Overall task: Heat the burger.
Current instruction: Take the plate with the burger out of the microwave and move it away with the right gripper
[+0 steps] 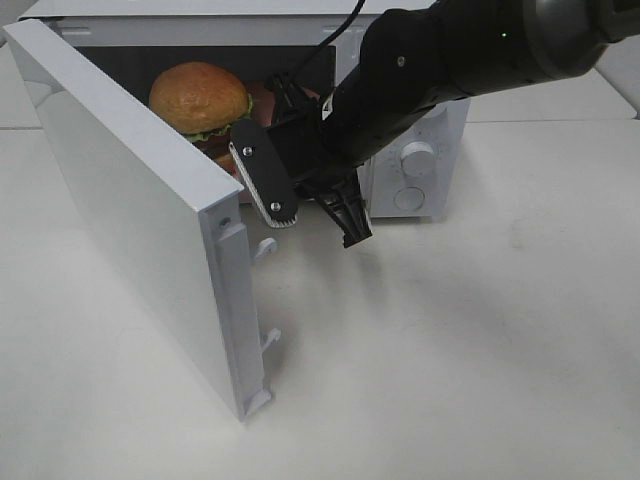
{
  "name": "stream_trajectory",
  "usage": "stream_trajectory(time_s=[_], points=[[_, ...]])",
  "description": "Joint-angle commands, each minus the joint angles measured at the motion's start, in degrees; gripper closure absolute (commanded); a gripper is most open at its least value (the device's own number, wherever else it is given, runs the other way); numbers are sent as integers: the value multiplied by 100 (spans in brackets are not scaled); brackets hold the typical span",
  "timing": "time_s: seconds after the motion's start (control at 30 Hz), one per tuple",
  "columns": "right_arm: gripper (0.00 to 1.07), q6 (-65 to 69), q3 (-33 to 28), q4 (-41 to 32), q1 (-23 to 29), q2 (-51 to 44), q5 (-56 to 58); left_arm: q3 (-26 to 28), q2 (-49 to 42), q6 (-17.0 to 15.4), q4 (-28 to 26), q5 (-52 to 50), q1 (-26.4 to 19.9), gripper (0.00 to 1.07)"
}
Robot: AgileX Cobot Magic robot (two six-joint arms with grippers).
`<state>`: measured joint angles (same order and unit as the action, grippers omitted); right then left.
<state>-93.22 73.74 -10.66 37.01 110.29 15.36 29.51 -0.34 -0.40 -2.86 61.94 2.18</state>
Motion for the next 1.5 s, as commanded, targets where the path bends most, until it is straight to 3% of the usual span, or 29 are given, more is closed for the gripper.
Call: stream_trajectory(time_s=[0.03, 0.3, 1.5], points=[[107, -218, -149, -258, -29, -338, -390, 6, -23, 0, -23, -46, 6, 7], [107, -579, -802, -676, -97, -791, -573, 6, -23, 0, -23, -46, 6, 7], [107, -504, -3203, -699, -97, -2905, -739, 6, -23, 0, -23, -46, 6, 7]])
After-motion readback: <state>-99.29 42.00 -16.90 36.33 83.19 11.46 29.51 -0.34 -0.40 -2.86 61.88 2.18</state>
